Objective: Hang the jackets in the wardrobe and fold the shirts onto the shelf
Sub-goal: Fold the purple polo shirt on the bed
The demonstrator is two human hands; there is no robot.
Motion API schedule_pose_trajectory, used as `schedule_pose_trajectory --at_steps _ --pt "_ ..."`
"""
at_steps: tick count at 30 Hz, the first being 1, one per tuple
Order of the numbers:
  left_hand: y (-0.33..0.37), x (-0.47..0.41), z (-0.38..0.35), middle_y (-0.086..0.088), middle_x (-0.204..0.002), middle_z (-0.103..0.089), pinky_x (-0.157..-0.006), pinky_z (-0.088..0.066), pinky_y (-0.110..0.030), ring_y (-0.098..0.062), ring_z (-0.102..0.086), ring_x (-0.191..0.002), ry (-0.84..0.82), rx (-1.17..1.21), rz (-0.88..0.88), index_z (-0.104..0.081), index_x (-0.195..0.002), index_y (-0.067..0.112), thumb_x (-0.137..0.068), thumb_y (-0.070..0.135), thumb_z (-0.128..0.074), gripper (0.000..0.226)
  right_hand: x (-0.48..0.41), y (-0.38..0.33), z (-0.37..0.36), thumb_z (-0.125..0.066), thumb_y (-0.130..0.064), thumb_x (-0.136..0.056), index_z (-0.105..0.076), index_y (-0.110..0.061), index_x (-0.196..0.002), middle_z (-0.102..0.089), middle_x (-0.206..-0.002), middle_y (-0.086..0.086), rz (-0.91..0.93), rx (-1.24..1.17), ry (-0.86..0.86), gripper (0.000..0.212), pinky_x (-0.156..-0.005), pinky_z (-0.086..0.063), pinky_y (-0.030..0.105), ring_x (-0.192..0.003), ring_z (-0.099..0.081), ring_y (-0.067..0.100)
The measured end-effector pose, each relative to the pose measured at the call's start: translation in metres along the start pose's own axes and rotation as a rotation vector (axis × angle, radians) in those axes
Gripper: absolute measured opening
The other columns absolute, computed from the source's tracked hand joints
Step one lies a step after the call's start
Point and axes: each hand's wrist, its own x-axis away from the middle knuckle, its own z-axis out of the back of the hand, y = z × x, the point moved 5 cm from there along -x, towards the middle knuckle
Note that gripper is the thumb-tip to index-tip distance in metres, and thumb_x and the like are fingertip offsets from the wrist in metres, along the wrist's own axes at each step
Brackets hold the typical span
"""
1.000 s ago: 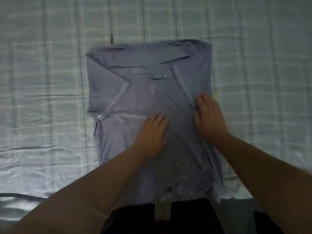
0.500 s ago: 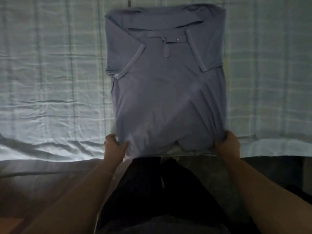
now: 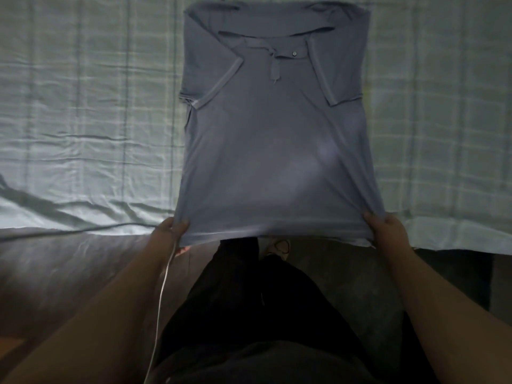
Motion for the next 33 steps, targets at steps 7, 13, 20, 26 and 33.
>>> schedule_pose_trajectory --at_steps 7,13,20,26,33 --pt "-0.016 -0.002 0.022 -0.015 -0.075 -0.056 -0.057 -0.052 -0.030 -0.023 -0.057 -0.060 0.026 -0.116 0.024 -0.062 -0.089 0.003 -0.098 0.016 -0.061 0.016 0.007 0.007 -0.003 -0.065 -0.018 -0.091 -0.061 0.007 -0.118 -0.065 -0.106 0.023 -0.005 0.298 0.022 0.037 -0.075 -0.042 0.031 -0.090 -0.061 0.033" --pt "-0.021 0.010 0.011 -0.013 -0.093 -0.064 -0.060 -0.057 -0.029 -0.022 -0.067 -0.076 -0.072 0.211 0.067 -0.058 -0.109 0.003 -0.100 0.008 -0.054 0.011 0.025 0.025 -0.014 -0.060 -0.009 -0.093 -0.058 -0.004 -0.098 -0.063 -0.103 0.023 -0.327 -0.290 -0.067 0.007 -0.064 -0.058 0.029 -0.083 -0.061 0.032" --pt "-0.006 0.046 0.033 -0.019 -0.109 -0.063 -0.059 -0.061 -0.031 -0.027 -0.067 -0.090 -0.023 0.280 0.033 -0.061 -0.104 0.003 -0.100 0.008 -0.056 0.009 0.058 0.023 0.017 -0.056 -0.008 -0.097 -0.051 -0.011 -0.086 -0.053 -0.090 0.009 -0.402 -0.446 -0.013 0.013 -0.038 -0.046 0.017 -0.074 -0.051 0.018" --pt "0.006 0.090 0.046 -0.015 -0.099 -0.066 -0.061 -0.061 -0.024 -0.023 -0.068 -0.084 -0.022 0.152 0.003 -0.060 -0.109 -0.003 -0.097 0.001 -0.057 0.013 0.083 0.016 0.048 -0.054 -0.008 -0.098 -0.050 -0.007 -0.086 -0.049 -0.085 0.008 -0.363 -0.380 0.032 0.013 -0.037 -0.045 0.016 -0.071 -0.049 0.018" --pt "0.052 0.099 0.053 -0.012 -0.088 -0.072 -0.069 -0.062 -0.033 -0.016 -0.071 -0.062 -0.126 0.186 -0.020 -0.061 -0.105 0.004 -0.103 0.009 -0.048 0.013 0.105 -0.031 0.064 -0.058 -0.015 -0.097 -0.057 -0.001 -0.083 -0.055 -0.071 0.013 -0.175 -0.347 0.030 0.020 -0.041 -0.041 0.023 -0.055 -0.048 0.018"
